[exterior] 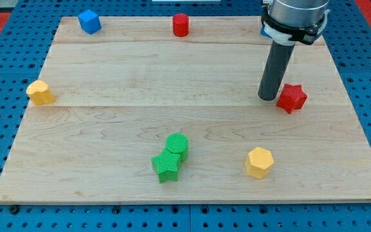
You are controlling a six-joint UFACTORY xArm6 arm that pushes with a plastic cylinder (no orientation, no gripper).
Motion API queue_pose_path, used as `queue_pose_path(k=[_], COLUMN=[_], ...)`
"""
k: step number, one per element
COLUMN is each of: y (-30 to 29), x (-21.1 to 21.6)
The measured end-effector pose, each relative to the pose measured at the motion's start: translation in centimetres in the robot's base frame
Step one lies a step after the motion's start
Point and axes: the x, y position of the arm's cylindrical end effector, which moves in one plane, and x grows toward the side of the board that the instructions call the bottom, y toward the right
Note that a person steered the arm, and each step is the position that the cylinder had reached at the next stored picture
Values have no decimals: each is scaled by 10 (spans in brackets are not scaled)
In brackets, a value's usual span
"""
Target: Push the green circle diagonally bottom left of the yellow heart
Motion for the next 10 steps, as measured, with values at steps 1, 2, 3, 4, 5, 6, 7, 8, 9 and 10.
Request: queue_pose_path(k=[1,2,3,4,5,6,7,8,9,10], y=[0,-15,-22,-97,-161,-193,-203,-194,-196,-270], x=[20,41,92,101,100,89,93,98,123,133])
